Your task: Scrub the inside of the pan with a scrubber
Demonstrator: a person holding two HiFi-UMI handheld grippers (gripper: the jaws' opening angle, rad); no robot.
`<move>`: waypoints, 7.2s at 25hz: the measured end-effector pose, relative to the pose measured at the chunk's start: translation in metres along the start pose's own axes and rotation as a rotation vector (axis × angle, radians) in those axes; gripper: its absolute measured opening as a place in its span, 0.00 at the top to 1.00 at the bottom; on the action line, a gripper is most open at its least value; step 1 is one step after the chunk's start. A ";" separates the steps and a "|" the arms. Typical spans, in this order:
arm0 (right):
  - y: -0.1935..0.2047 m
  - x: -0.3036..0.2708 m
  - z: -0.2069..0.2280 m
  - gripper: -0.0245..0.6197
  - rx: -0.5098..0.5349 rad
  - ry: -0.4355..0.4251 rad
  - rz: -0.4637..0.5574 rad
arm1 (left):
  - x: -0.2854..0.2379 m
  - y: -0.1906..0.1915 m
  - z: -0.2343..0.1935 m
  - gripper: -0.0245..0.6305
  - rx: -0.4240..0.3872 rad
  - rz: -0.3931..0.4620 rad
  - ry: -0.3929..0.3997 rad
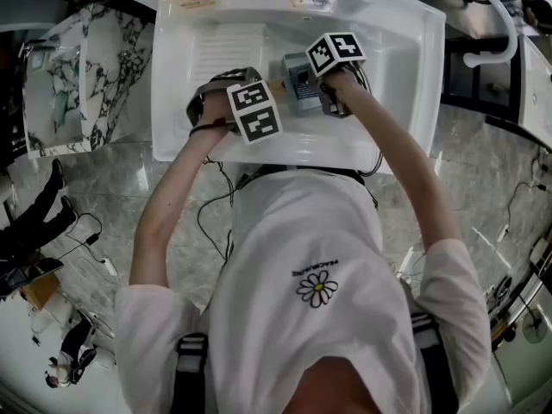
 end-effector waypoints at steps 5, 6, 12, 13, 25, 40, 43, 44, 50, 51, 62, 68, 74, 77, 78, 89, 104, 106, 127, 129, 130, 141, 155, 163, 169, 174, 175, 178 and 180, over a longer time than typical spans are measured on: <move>-0.002 0.007 0.004 0.86 -0.010 -0.007 0.030 | -0.002 0.001 0.001 0.75 0.000 -0.011 0.001; -0.004 0.012 0.008 0.86 -0.005 0.000 0.046 | -0.003 0.002 0.002 0.75 0.001 -0.012 0.004; -0.009 0.060 0.063 0.86 0.013 0.154 0.104 | -0.004 0.004 0.002 0.75 0.005 -0.010 0.008; -0.007 0.065 0.073 0.86 0.012 0.182 0.103 | -0.004 0.003 0.002 0.75 0.006 -0.010 0.008; 0.010 0.058 0.122 0.86 0.045 0.366 0.052 | -0.005 0.002 0.001 0.75 0.010 -0.018 0.004; 0.007 0.043 0.121 0.86 0.075 0.406 0.009 | -0.006 0.002 0.002 0.74 0.013 -0.026 0.004; 0.007 0.042 0.119 0.86 0.086 0.410 0.004 | -0.005 0.002 0.001 0.75 0.012 -0.031 0.003; 0.007 0.042 0.119 0.86 0.083 0.407 0.005 | -0.005 0.003 0.001 0.74 0.012 -0.032 0.002; 0.009 0.037 0.107 0.86 0.105 0.390 -0.015 | -0.003 0.004 0.001 0.74 0.007 -0.032 -0.006; 0.010 0.036 0.104 0.86 0.104 0.380 -0.018 | -0.004 0.003 0.002 0.75 0.008 -0.033 -0.004; 0.017 0.020 0.070 0.86 0.027 0.218 -0.004 | -0.004 0.002 0.004 0.75 0.005 -0.039 -0.009; 0.022 0.006 0.039 0.86 0.004 0.105 -0.001 | -0.005 0.003 0.005 0.75 0.000 -0.048 -0.012; 0.027 0.000 0.023 0.86 -0.025 0.028 0.004 | -0.006 0.002 0.006 0.75 0.001 -0.051 -0.015; 0.029 -0.004 0.016 0.86 -0.056 -0.012 0.006 | -0.005 0.003 0.007 0.75 0.000 -0.052 -0.016; 0.029 -0.004 0.015 0.86 -0.058 -0.019 0.006 | -0.005 0.003 0.007 0.75 0.000 -0.052 -0.016; 0.031 -0.006 0.008 0.86 -0.061 -0.036 0.008 | -0.005 0.002 0.007 0.75 0.007 -0.051 -0.010; 0.014 0.036 0.026 0.86 0.017 0.067 0.135 | -0.003 0.011 0.001 0.72 0.086 -0.051 0.004; 0.012 0.051 0.024 0.86 0.069 0.090 0.172 | -0.002 0.018 0.001 0.70 0.106 -0.058 0.006; -0.005 0.140 -0.015 0.86 0.236 0.092 0.444 | 0.052 0.084 -0.025 0.66 0.283 -0.089 -0.102; -0.007 0.147 -0.018 0.86 0.237 0.086 0.467 | 0.062 0.083 -0.033 0.67 0.299 -0.067 -0.149; -0.008 0.151 -0.020 0.86 0.240 0.086 0.480 | 0.069 0.082 -0.038 0.68 0.311 -0.051 -0.179; 0.005 0.206 -0.061 0.86 0.391 0.211 0.780 | 0.193 0.037 -0.098 0.72 0.548 0.447 -0.622; 0.077 0.244 -0.115 0.86 0.577 0.316 1.343 | 0.237 -0.042 -0.043 0.94 0.698 1.068 -0.981; 0.103 0.224 -0.108 0.86 0.514 0.322 1.402 | 0.204 -0.061 -0.016 0.94 0.740 1.097 -0.915; 0.110 0.216 -0.105 0.86 0.517 0.327 1.382 | 0.195 -0.056 -0.017 0.94 0.762 1.074 -0.897; 0.110 0.216 -0.104 0.86 0.514 0.322 1.375 | 0.194 -0.055 -0.019 0.94 0.767 1.077 -0.897; 0.110 0.214 -0.106 0.86 0.520 0.316 1.369 | 0.195 -0.055 -0.019 0.94 0.765 1.078 -0.898; 0.111 0.209 -0.111 0.86 0.535 0.299 1.362 | 0.197 -0.054 -0.018 0.94 0.757 1.081 -0.904; 0.113 0.207 -0.114 0.86 0.540 0.292 1.360 | 0.198 -0.054 -0.017 0.94 0.758 1.083 -0.904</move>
Point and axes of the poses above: the fingertips, and each gripper's own axes: x backward along the fingers, z to its right, y out of its underside, the point moved 7 cm from there along x, backward along the fingers, and after that the axes turned 10 degrees about -x, right-handed, at the moved point
